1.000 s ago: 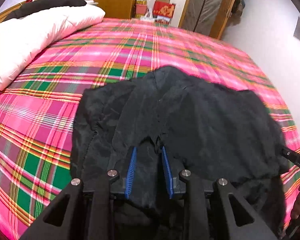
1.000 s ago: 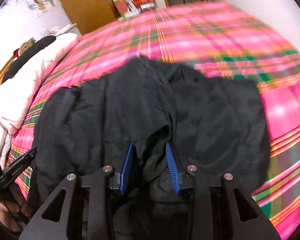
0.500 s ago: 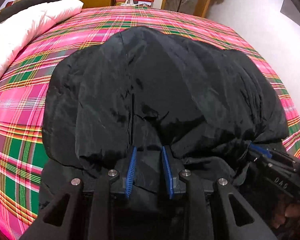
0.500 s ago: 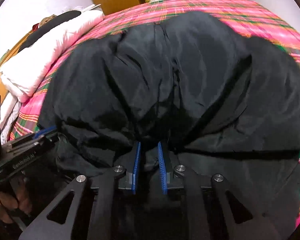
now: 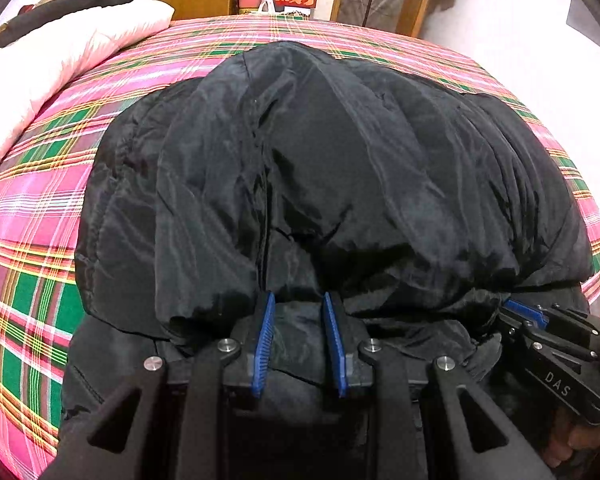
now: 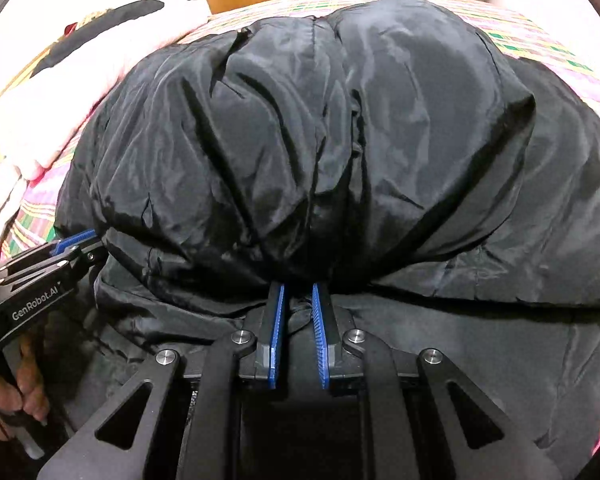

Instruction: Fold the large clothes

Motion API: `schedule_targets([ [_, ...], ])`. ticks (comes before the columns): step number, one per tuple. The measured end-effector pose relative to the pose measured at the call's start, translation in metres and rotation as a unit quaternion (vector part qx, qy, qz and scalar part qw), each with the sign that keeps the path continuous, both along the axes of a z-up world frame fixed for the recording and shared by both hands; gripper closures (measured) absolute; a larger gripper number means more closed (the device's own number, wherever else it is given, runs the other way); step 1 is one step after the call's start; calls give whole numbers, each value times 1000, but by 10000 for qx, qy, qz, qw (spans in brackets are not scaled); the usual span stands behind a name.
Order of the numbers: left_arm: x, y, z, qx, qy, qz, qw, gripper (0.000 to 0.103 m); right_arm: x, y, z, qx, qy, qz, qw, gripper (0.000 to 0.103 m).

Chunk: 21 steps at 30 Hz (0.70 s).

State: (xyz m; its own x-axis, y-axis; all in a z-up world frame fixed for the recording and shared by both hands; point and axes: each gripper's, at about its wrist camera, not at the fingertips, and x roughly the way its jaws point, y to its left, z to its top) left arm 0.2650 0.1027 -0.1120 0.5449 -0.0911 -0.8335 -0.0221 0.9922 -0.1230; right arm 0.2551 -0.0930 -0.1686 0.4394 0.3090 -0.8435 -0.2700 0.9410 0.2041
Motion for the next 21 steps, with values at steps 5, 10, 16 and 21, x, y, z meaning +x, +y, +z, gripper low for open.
schedule_targets([
  [5, -9, -4, 5, -41, -59, 29, 10000, 75, -6, 1, 21, -19, 91, -86, 9999, 89],
  [10, -15, -4, 17, 9, -35, 43, 10000, 76, -32, 4, 50, 205, -211, -138, 9995, 87],
  [16, -36, -7, 46, 56, -265, -63, 9996, 76, -44, 17, 42, 162, -151, -34, 9997, 87],
  [21, -38, -12, 28, 85, 39, -213, 9997, 76, -34, 16, 19, 165, 141, -105, 9997, 87],
])
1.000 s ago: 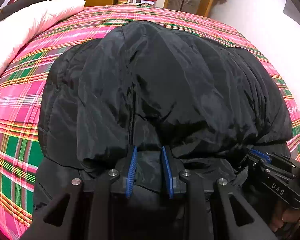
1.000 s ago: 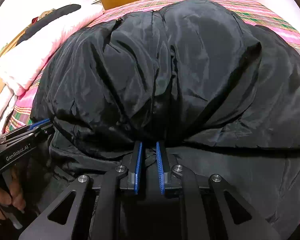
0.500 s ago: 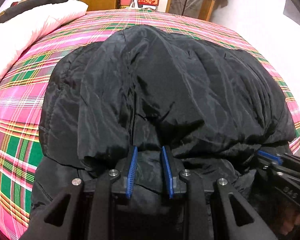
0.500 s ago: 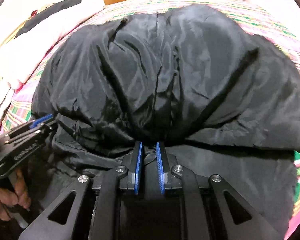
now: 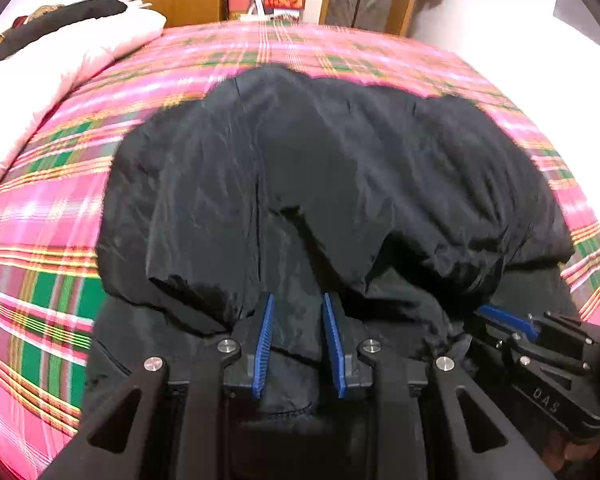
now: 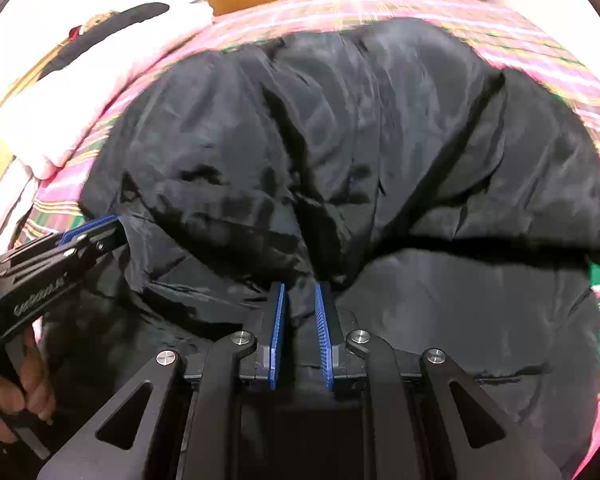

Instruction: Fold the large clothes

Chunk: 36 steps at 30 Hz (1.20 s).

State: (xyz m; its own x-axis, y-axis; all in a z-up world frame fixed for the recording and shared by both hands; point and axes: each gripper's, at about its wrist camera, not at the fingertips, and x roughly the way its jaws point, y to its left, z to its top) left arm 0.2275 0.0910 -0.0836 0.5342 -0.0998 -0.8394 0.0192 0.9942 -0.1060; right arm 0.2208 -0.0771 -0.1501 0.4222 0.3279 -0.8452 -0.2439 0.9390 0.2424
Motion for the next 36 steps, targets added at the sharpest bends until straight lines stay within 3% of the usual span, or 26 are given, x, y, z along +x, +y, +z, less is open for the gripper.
schedule_targets([
  [7, 12, -5, -16, 47, 69, 36, 10000, 76, 3, 0, -9, 52, -42, 31, 10000, 87],
  [20, 11, -10, -20, 181, -20, 11, 9998, 76, -2, -11, -20, 108, -144, 131, 9998, 87],
  [30, 2, -31, -26, 566, -286, -34, 9980, 76, -3, 1, -20, -282, -141, 294, 9991, 88],
  [36, -2, -29, -13, 356, -104, 11, 9993, 76, 0, 5, 0, -358, 144, 303, 9988, 87],
])
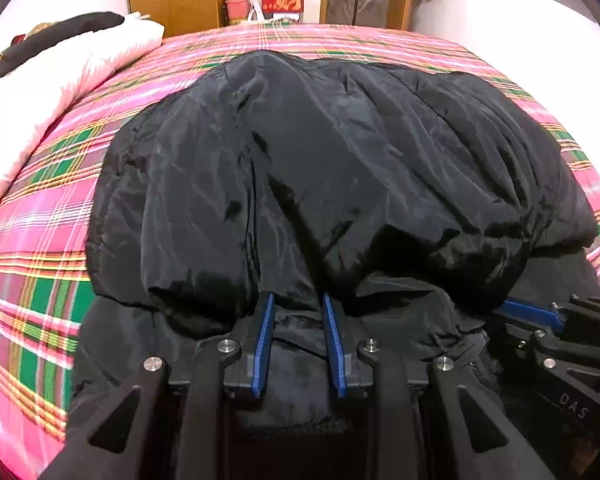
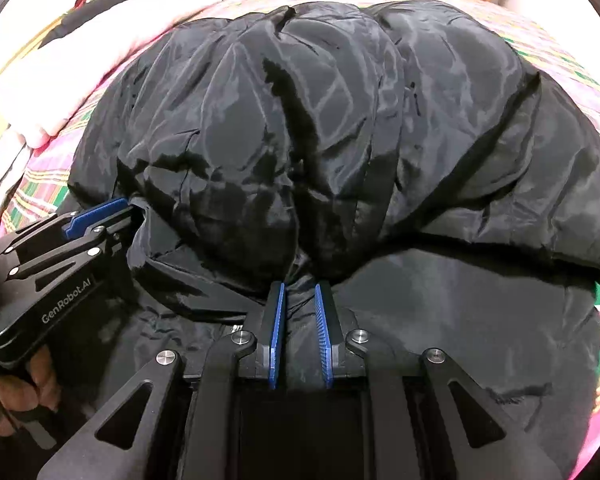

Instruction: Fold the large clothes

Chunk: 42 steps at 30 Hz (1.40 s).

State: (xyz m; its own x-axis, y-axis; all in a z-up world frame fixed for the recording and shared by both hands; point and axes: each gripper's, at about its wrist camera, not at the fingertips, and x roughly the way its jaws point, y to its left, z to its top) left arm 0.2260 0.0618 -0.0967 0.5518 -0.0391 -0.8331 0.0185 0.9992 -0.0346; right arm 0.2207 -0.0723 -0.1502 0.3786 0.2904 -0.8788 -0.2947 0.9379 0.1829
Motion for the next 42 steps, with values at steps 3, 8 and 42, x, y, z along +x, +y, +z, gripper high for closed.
schedule_targets([
  [3, -9, -3, 14, 110, 26, -13, 9999, 76, -14, -12, 15, 98, -131, -135, 9998, 84],
  [8, -47, -5, 34, 74, -123, 17, 9999, 76, -56, -44, 33, 355, -281, -358, 9983, 73],
  [42, -197, 17, 73, 321, -481, 293, 9979, 70, -194, -167, 40, 402, -443, -1309, 9896, 58],
])
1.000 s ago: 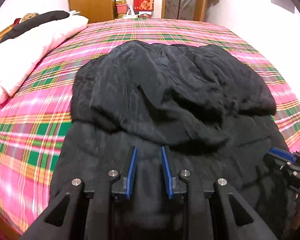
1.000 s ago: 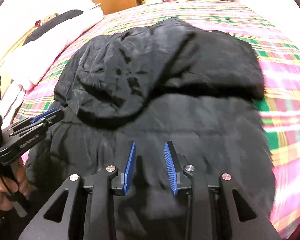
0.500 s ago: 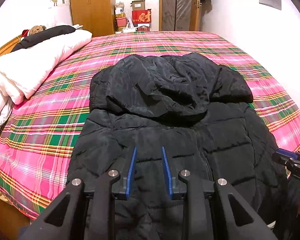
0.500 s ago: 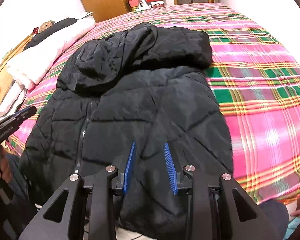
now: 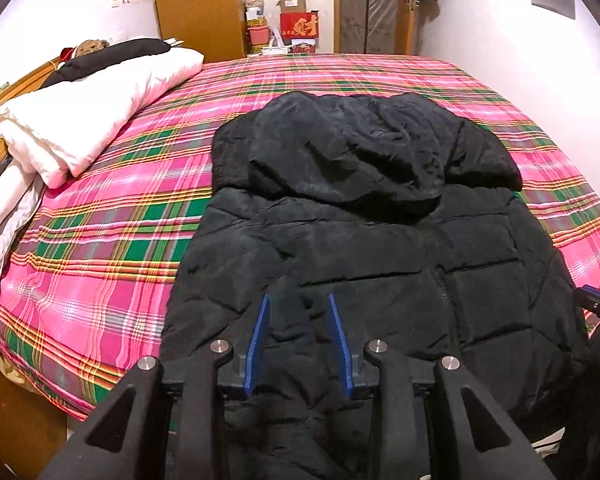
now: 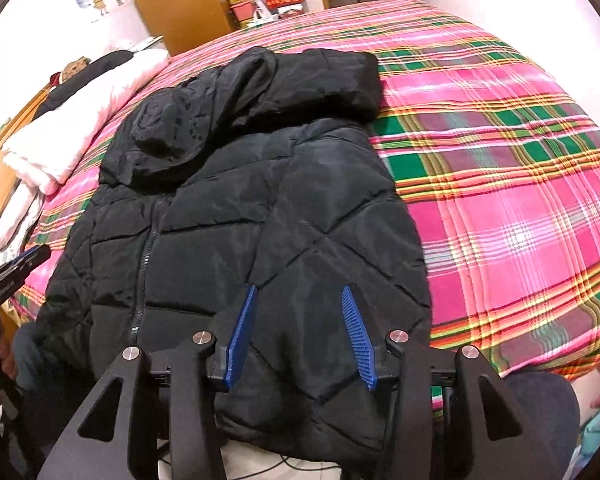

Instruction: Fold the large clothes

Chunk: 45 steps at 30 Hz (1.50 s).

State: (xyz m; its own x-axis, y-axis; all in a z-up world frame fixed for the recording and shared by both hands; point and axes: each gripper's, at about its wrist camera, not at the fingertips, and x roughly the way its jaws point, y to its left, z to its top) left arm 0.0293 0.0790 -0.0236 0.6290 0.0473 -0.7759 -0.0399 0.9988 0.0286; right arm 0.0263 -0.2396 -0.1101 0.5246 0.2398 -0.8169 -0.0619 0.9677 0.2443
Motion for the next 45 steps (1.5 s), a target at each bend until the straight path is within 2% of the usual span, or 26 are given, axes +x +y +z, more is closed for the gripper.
schedule_targets([
  [7, 5, 27, -15, -28, 203, 223, 9995, 66, 3, -13, -11, -67, 182, -216, 9996, 57],
  [9, 8, 38, -20, -69, 287, 336, 9990, 61, 5, -18, -16, -62, 262, -286, 9992, 56],
  [12, 13, 56, -28, -151, 419, 516, 9977, 58, 8, -28, -23, 72, 413, -412, 9983, 47],
  [16, 20, 75, -41, -136, 607, 620, 9961, 56, 13, -40, -31, 222, 553, -585, 9965, 45],
  [20, 26, 96, -55, -523, 888, 821, 9913, 52, 18, -47, -38, 317, 659, -668, 9951, 45],
  [23, 28, 107, -62, -750, 975, 989, 9875, 49, 21, -50, -41, 197, 671, -704, 9951, 45],
  [26, 30, 110, -70, -879, 1106, 1060, 9843, 46, 23, -58, -50, 289, 871, -736, 9931, 44],
  [28, 31, 110, -74, -898, 1181, 1090, 9829, 46, 23, -62, -57, 409, 1001, -810, 9908, 37],
  [33, 32, 106, -82, -1058, 1323, 1143, 9789, 44, 22, -60, -62, 532, 1135, -690, 9897, 37],
  [39, 25, 85, -88, -927, 1446, 1118, 9788, 43, 21, -46, -68, 486, 1274, -412, 9898, 37],
  [42, 26, 79, -93, -788, 1580, 1106, 9781, 42, 22, -50, -73, 618, 1372, -434, 9877, 40],
  [44, 28, 78, -94, -747, 1648, 1083, 9775, 42, 22, -51, -73, 699, 1373, -432, 9871, 51],
  [45, 29, 79, -95, -766, 1674, 1078, 9770, 45, 22, -52, -72, 801, 1369, -394, 9865, 64],
])
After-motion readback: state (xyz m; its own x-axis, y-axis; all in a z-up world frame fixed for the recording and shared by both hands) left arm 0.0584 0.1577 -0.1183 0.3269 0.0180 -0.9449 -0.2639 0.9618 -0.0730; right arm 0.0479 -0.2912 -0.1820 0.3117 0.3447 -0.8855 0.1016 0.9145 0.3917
